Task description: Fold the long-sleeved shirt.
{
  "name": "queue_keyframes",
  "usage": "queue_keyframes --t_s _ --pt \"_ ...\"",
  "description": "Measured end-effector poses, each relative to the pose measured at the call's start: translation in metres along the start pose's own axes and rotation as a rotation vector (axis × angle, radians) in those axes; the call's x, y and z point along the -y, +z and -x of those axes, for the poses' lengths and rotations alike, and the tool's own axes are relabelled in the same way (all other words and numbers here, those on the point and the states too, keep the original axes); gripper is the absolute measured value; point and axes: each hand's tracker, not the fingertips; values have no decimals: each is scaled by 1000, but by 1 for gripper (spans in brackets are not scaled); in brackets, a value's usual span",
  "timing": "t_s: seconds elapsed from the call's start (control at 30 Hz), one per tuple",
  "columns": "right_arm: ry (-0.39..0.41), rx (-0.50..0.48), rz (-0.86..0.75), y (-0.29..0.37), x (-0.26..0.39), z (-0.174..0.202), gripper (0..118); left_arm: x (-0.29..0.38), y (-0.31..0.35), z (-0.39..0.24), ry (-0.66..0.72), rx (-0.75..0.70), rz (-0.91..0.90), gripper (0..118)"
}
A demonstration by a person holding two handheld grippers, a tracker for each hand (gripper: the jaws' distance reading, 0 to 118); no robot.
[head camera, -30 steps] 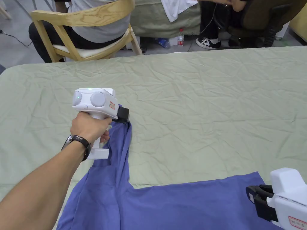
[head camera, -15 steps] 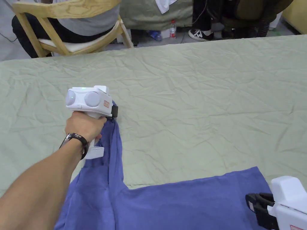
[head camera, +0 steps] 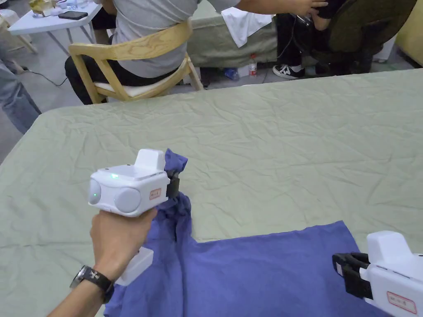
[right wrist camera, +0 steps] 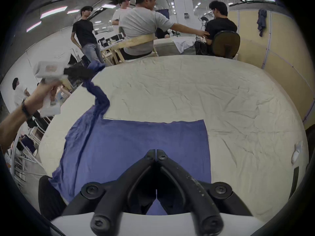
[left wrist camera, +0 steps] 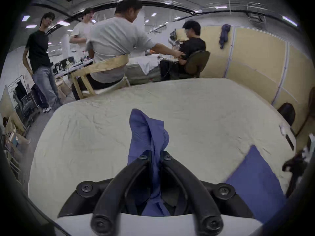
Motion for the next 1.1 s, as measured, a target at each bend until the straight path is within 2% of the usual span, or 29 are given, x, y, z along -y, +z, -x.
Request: queue_keyframes --t_s 0.13,0.3,0.47,0.57,0.63,0.67,0.7,0.77,0.8,0.97,1.1 --pt "6 -19 -26 24 10 13 0 59 62 -21 28 15 -3 8" --pt "12 -39 -42 43 21 26 0 142 114 -40 178 -4 49 8" --pt "8 -53 -40 45 28 34 0 220 101 -45 356 -28 189 8" --pt "9 -59 -33 46 32 36 0 241 82 -46 398 -26 268 8" --pt "10 -54 -30 46 33 35 0 242 81 -42 402 -20 233 8" --pt "10 -52 -30 47 33 35 0 241 82 -50 391 -27 234 10" --pt "8 -50 -30 47 34 35 0 240 80 -49 381 -33 242 19" --pt "6 -50 -29 49 35 34 0 238 83 -46 387 -20 262 47" --pt "8 -49 -27 50 36 34 0 238 89 -48 409 -1 253 57" --pt "19 -24 -31 60 41 30 0 218 136 -48 394 -108 129 62" --pt "26 0 -51 73 42 27 0 196 177 -37 400 -162 55 62"
